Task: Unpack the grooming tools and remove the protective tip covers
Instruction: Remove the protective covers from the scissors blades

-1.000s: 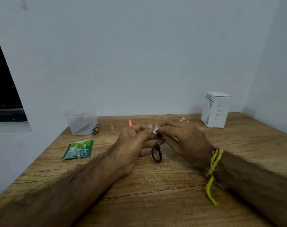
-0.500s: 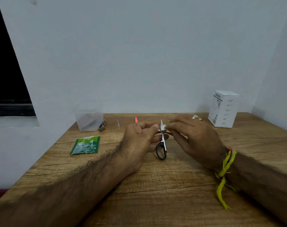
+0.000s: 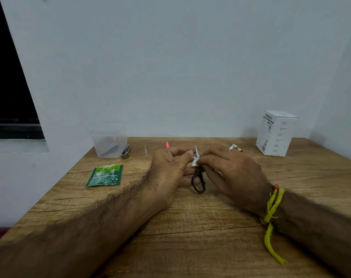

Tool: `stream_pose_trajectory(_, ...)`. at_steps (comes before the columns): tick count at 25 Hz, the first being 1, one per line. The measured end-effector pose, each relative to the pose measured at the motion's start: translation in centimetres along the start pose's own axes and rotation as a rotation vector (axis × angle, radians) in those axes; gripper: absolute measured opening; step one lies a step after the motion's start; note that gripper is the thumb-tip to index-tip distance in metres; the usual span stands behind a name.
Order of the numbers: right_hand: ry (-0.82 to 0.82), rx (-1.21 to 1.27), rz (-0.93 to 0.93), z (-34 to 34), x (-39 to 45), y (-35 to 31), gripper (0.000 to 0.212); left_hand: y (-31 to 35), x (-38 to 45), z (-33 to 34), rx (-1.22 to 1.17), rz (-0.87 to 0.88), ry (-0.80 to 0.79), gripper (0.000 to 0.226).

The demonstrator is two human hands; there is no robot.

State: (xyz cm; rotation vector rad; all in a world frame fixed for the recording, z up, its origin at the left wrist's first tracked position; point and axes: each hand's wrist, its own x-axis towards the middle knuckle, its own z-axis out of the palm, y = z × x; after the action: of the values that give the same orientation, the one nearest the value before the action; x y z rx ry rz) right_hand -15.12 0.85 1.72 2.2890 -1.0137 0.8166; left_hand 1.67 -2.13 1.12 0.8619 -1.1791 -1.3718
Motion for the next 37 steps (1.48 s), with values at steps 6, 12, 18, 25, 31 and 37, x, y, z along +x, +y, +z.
stream_pose_trajectory(6, -0.005, 0.036, 0.04, 0.0, -0.1, 0.1, 0.013, 0.0, 0.0, -0.1, -0.008, 0.007, -0.009, 0.014)
stream_pose_trajectory(12, 0.011, 0.07, 0.074, 0.0, -0.3, 0.6, 0.013, -0.1, 0.0, -0.1, -0.005, 0.027, -0.024, 0.015)
stream_pose_trajectory(18, -0.009, 0.092, 0.064, 0.2, -0.2, 0.3, 0.016, 0.0, -0.1, -0.2, -0.014, 0.011, -0.043, 0.019)
stream_pose_trajectory(25, -0.001, 0.086, 0.062, 0.1, -0.4, 0.5, 0.016, 0.1, 0.0, -0.2, -0.007, 0.007, -0.048, 0.019)
stream_pose_trajectory(31, -0.01, 0.078, 0.04, 0.0, -0.4, 0.5, 0.013, 0.1, 0.0, -0.4, -0.012, 0.008, -0.049, 0.019)
stream_pose_trajectory(37, -0.004, 0.067, 0.006, -0.1, -0.3, -0.7, 0.011, 0.0, -0.1, -0.2, 0.009, 0.039, -0.02, 0.018)
